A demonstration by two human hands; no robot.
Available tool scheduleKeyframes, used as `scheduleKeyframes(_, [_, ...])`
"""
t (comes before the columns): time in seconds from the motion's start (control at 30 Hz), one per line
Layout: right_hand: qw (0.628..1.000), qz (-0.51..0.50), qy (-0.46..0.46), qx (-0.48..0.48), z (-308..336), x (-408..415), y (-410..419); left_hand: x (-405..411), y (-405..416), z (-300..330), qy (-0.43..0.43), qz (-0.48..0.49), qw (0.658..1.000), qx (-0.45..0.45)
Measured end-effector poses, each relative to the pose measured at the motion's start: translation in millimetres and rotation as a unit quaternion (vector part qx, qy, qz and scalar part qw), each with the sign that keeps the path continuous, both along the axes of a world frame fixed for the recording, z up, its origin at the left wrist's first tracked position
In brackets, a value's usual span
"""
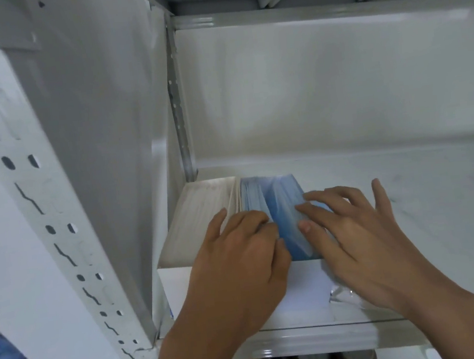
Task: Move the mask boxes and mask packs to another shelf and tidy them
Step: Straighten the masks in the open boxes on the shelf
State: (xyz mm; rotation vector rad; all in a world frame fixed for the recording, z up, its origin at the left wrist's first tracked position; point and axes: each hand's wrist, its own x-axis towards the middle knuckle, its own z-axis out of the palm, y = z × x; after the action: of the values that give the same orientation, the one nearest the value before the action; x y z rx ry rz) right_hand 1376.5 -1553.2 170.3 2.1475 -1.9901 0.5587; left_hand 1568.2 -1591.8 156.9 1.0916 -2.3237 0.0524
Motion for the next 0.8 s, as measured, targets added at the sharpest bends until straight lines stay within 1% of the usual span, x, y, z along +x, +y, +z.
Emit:
scheduleKeyframes(0.17, [0.998,0.055,-0.025,0.017,-8.4,-1.6,-1.5,-1.5,-1.1,0.4,-0.007,-0.018,1.0,0.007])
scheduleKeyframes(0.23, [0.996,0.072,-0.045,0.001,-8.0,-0.2,-0.3,-0.9,-0.6,0.2,-0.005,-0.019,1.0,0.006])
scheduleKeyframes(0.33, [0.994,0.093,-0.043,-0.033,-6.3,4.0,1.0,-0.4,-1.9,2.2,0.003,-0.023,1.0,0.017])
scheduleKeyframes(0.4, [0.991,0.106,-0.067,-0.04,-5.4,5.6,1.1,-0.8,-3.0,3.5,0.001,-0.029,0.999,0.024])
scheduleKeyframes(0.5, [0.985,0.105,-0.128,-0.054,-3.0,3.3,0.6,-1.0,-2.4,3.5,0.027,-0.036,0.999,0.023])
scheduleKeyframes(0.57, [0.983,0.084,-0.143,-0.078,0.8,0.1,0.4,-0.8,-1.6,3.3,0.051,-0.04,0.998,0.016])
scheduleKeyframes(0.6, [0.985,0.074,-0.134,-0.083,3.3,-1.7,0.5,-0.7,-1.4,3.1,0.061,-0.041,0.997,0.01])
scheduleKeyframes(0.67, [0.992,0.061,-0.085,-0.07,7.6,-3.6,2.0,-0.1,-1.4,2.6,0.078,-0.044,0.996,0.001])
scheduleKeyframes(0.73, [0.998,0.049,-0.026,-0.037,11.5,-1.5,3.6,0.8,-2.0,3.2,0.088,-0.053,0.995,-0.003])
scheduleKeyframes(0.8, [0.999,0.046,-0.005,-0.003,16.3,3.3,2.9,1.4,-3.5,3.2,0.087,-0.066,0.994,-0.004])
